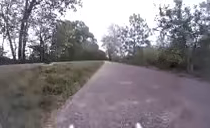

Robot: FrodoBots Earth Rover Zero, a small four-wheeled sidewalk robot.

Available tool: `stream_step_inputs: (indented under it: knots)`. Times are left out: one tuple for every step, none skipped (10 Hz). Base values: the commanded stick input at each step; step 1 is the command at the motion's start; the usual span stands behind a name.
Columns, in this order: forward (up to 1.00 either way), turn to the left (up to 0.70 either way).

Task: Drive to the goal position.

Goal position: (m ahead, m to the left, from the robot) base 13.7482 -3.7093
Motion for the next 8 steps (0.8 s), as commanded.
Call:
stream_step_inputs:
  knots:
    - [1.0,0.0]
    - [1.0,0.0]
    - [1.0,0.0]
    - [1.0,0.0]
    - [1.0,0.0]
    - [1.0,0.0]
    - [1.0,0.0]
    - [1.0,0.0]
